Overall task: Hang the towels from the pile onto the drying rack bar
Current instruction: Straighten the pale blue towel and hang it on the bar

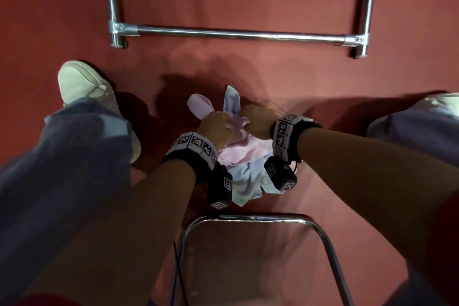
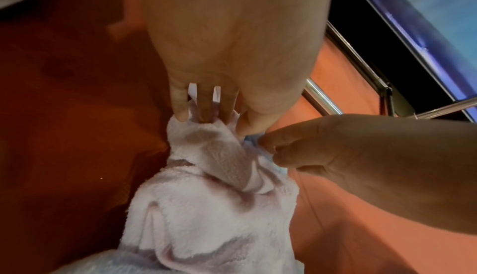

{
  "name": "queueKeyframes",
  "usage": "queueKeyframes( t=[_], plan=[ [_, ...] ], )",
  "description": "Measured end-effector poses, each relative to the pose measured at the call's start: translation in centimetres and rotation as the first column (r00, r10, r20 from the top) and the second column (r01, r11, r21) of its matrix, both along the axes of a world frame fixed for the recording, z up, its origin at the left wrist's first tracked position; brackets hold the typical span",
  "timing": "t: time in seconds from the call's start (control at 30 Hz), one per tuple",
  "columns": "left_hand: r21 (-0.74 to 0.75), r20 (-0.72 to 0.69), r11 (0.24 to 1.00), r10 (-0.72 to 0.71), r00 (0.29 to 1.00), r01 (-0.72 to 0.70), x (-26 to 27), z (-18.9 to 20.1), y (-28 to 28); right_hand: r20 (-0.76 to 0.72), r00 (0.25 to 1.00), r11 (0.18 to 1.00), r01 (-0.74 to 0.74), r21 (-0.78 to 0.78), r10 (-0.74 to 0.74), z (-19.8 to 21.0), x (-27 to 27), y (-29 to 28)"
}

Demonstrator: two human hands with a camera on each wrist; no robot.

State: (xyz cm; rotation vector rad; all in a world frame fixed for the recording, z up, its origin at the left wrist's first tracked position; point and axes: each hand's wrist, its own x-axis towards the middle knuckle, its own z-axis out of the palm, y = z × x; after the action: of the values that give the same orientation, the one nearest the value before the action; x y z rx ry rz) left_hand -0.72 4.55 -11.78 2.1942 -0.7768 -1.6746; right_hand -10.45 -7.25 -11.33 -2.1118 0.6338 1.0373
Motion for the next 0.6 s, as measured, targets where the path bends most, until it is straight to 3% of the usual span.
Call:
queueKeyframes(
  t=[0.07, 0.2, 0.33, 0.43, 0.6],
  plan=[
    [0.012, 0.024, 0.999, 0.043, 0.999, -0.043, 0.2, 0.8, 0.0, 0.021, 0.997, 0.997, 0.072, 0.015, -0.072, 0.8, 0.0, -0.2],
    [0.064, 0.152, 0.998, -0.031, 0.988, 0.021, 0.6, 3.0, -0.5, 0.160, 0.951, 0.964, 0.260, 0.056, -0.265, 4.1, -0.2, -1.2],
    [-0.082, 0.197, 0.996, 0.037, 0.980, -0.021, 0.7, 7.0, -0.9, 0.235, 0.853, 0.884, 0.439, 0.158, -0.466, 8.6, -0.1, -2.1],
    [-0.186, 0.188, 0.982, -0.011, 0.982, 0.047, 0.8, 10.6, -1.7, 0.261, 0.821, 0.856, 0.448, 0.256, -0.508, 12.8, -0.4, -2.6],
    [-0.144, 0.276, 0.966, -0.171, 0.946, 0.217, -0.2, 19.6, -3.8, 0.353, 0.778, 0.850, 0.429, 0.304, -0.519, 20.5, -1.2, -2.7]
  ],
)
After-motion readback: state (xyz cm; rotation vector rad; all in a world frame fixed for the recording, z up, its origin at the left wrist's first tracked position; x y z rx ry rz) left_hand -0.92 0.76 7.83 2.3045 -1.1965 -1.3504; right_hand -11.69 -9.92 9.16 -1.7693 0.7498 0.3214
